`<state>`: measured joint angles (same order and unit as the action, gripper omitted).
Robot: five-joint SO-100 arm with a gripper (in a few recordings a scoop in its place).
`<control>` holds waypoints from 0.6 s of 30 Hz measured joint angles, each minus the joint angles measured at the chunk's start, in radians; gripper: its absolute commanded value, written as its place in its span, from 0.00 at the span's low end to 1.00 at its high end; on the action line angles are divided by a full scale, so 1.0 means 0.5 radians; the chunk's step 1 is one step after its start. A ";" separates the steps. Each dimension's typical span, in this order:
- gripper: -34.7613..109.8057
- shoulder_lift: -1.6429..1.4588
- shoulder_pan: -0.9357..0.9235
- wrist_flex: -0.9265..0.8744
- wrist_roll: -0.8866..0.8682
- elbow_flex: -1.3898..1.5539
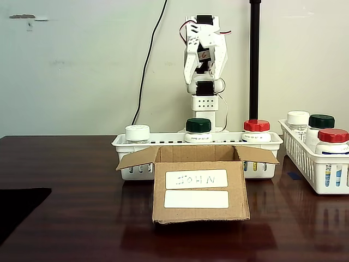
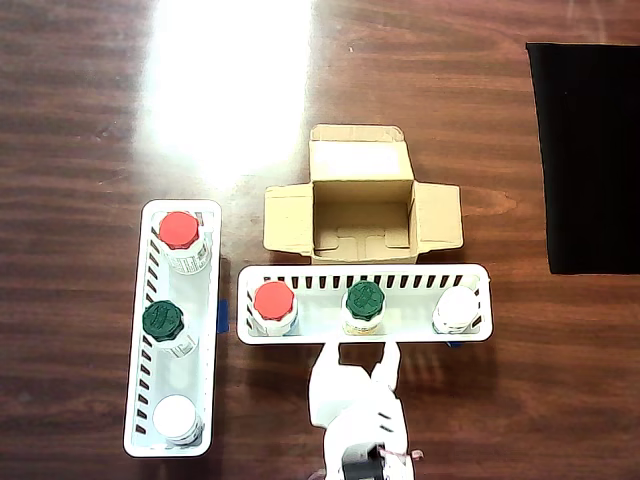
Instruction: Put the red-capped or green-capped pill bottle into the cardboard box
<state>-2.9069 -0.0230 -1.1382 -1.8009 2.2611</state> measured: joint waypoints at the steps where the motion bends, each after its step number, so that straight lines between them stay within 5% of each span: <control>1: 0.70 0.064 0.000 0.067 0.000 -0.012; 18: 0.70 0.785 -0.187 0.985 -0.190 0.061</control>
<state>-2.5142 -0.1166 -0.6458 -1.8960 2.2918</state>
